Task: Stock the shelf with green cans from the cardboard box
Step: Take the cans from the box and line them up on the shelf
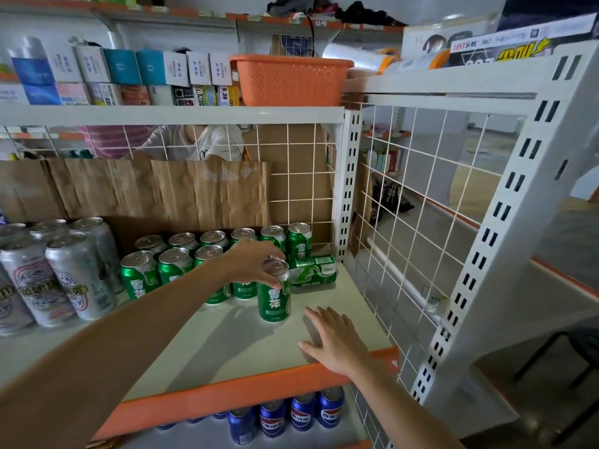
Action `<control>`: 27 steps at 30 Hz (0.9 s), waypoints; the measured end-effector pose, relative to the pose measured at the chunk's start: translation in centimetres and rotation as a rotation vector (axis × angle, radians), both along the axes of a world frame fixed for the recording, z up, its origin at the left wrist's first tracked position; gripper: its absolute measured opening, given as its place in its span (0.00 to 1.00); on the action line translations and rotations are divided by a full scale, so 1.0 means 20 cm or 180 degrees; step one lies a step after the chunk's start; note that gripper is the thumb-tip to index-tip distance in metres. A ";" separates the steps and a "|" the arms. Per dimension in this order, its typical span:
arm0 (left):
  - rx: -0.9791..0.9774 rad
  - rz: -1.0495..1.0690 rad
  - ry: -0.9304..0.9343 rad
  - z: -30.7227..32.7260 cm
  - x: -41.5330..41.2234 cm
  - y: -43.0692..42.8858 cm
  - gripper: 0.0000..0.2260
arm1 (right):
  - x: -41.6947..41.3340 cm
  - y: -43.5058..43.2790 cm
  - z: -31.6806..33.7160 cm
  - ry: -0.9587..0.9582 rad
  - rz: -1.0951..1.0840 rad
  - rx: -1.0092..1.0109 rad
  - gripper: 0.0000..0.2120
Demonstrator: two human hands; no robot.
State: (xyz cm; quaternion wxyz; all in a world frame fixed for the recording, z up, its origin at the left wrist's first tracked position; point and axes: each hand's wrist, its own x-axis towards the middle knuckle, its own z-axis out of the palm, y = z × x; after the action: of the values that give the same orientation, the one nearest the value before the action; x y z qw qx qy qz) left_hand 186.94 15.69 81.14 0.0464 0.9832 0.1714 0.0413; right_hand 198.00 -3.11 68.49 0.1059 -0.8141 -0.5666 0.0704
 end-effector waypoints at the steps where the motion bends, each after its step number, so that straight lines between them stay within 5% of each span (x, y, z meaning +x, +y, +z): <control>1: 0.0050 -0.0004 0.0007 0.00 0.02 0.01 0.28 | 0.00 0.00 0.00 -0.0003 0.0000 0.0002 0.35; 10: 0.0143 0.0061 0.0103 -0.02 0.13 0.14 0.29 | 0.00 0.00 -0.01 0.0033 -0.0041 -0.0037 0.53; 27: -0.0016 0.0200 -0.0069 -0.05 0.20 0.25 0.29 | 0.00 0.00 0.00 0.0151 -0.0058 -0.0052 0.52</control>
State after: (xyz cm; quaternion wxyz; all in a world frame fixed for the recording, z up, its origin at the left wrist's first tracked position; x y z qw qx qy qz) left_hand 191.02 20.66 80.14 0.0493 0.9768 0.2018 0.0530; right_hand 197.95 -3.16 68.45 0.1133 -0.8182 -0.5559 0.0933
